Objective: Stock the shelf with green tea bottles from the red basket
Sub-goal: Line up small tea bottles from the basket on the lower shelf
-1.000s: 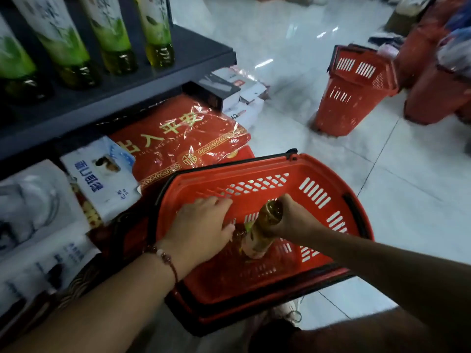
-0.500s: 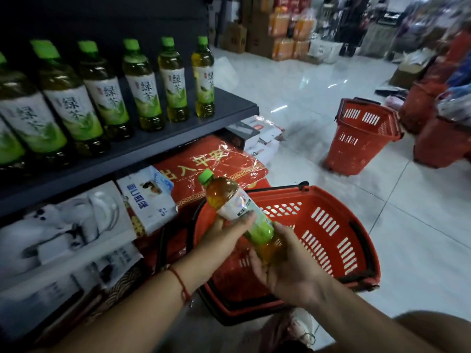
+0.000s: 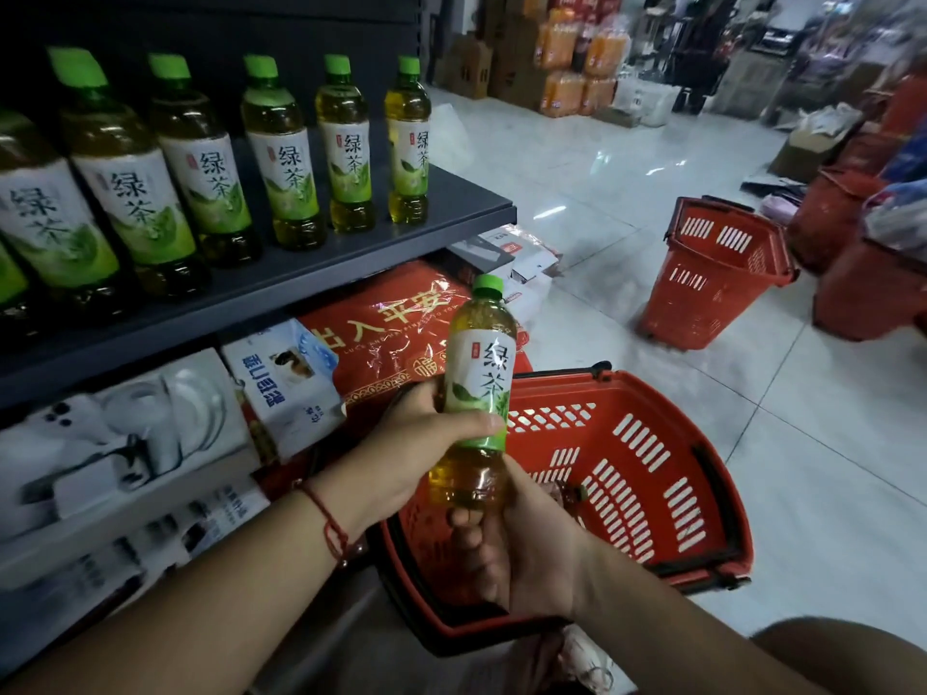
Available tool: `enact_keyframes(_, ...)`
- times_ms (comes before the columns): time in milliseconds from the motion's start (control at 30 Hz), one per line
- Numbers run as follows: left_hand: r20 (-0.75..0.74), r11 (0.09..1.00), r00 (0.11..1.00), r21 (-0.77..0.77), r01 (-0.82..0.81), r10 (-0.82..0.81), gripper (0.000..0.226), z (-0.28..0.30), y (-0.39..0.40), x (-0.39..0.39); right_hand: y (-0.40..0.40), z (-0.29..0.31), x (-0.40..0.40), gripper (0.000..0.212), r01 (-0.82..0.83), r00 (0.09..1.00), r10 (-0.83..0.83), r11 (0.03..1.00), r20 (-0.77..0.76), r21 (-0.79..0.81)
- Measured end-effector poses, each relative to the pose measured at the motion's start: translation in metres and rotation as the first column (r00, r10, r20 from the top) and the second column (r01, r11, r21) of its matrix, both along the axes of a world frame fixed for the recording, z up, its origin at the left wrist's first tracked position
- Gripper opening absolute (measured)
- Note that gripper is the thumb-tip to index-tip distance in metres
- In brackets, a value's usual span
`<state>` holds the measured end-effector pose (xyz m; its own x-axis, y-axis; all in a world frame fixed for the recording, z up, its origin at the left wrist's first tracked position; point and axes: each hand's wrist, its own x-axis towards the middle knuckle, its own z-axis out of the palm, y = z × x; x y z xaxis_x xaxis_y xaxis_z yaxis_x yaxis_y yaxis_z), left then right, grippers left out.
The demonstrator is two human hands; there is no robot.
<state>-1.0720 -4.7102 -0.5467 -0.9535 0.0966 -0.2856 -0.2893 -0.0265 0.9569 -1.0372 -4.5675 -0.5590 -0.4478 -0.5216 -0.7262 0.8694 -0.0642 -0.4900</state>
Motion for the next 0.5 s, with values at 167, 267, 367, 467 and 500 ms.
enact_keyframes(167,0.053,0.998,0.998,-0.047,-0.043,0.045,0.067,-0.007,-0.002,-0.009,0.001,-0.020,-0.018,0.057,0.216,0.813,0.162,0.807,-0.559,0.549)
enact_keyframes(267,0.067,0.998,0.997,-0.052,-0.039,0.043,0.055,-0.010,-0.005,-0.010,0.012,-0.027,-0.027,0.043,0.337,0.413,0.671,0.515,-0.615,0.788)
enact_keyframes(367,0.072,0.996,0.996,-0.069,-0.048,0.053,0.039,-0.012,-0.005,-0.011,0.023,-0.042,-0.040,0.074,0.295,0.235,0.924,0.229,-0.302,0.928)
enact_keyframes(467,0.088,0.994,0.994,-0.100,-0.048,0.057,0.042,-0.018,-0.003,-0.013,0.034,-0.074,-0.059,0.085,0.190,0.204,0.979,-0.020,-0.020,0.982)
enact_keyframes(500,0.099,0.993,0.994,-0.110,-0.045,0.056,0.044,-0.021,-0.004,-0.014,0.039,-0.087,-0.065,0.085,0.155,0.213,0.976,-0.072,0.037,0.985)
